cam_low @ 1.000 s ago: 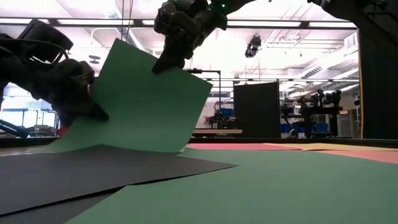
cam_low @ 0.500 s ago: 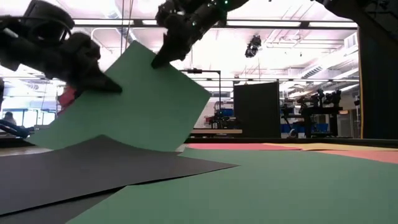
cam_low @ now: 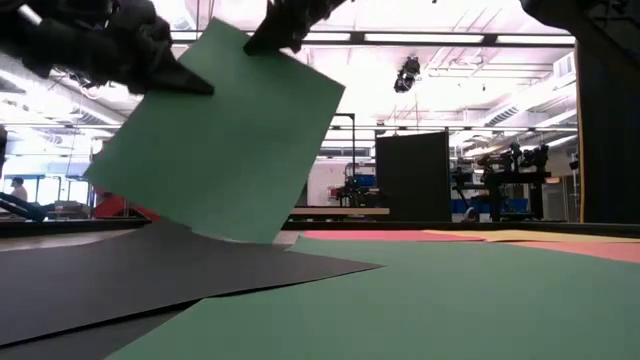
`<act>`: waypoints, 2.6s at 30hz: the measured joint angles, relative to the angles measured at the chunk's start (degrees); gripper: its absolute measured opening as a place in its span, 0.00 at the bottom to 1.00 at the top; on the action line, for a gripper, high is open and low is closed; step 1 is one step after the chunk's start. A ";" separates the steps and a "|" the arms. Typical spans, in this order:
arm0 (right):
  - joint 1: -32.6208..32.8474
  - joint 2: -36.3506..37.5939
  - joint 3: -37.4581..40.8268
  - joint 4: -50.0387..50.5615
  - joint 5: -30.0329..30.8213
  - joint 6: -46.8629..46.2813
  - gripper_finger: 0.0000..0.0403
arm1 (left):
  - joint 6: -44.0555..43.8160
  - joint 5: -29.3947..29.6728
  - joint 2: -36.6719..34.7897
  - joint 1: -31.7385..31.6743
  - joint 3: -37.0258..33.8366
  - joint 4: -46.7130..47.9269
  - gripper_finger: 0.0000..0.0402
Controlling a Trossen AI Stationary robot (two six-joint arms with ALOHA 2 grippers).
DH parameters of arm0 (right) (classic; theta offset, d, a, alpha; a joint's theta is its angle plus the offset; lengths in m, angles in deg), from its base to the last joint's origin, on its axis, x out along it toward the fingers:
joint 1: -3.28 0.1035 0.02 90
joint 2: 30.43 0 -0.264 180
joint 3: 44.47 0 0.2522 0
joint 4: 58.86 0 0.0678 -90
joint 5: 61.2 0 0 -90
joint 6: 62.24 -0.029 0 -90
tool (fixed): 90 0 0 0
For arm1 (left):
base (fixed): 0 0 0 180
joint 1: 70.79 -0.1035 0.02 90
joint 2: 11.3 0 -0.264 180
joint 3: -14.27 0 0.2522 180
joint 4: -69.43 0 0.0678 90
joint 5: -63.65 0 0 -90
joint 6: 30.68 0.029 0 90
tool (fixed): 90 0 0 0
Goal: Organize paper
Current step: Stack the green colored paper on top of the green colored papers
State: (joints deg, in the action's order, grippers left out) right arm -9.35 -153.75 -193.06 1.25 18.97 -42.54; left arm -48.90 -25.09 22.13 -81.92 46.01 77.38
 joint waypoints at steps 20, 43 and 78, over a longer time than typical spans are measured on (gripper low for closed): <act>3.93 4.93 -0.16 21.43 -3.29 -2.03 0.00 | -14.18 0.84 17.58 12.20 13.50 -4.87 0.00; 9.30 4.85 16.80 16.61 -12.77 -7.71 0.00 | -31.45 32.52 47.74 38.85 13.48 -31.93 0.00; 5.98 29.78 64.66 -24.93 -15.00 -23.04 0.22 | -44.37 35.54 64.44 40.88 16.05 -40.17 0.00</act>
State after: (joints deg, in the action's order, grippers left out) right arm -3.37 -123.97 -128.40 -23.68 3.97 -65.58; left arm -93.27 10.45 86.57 -41.04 62.07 37.21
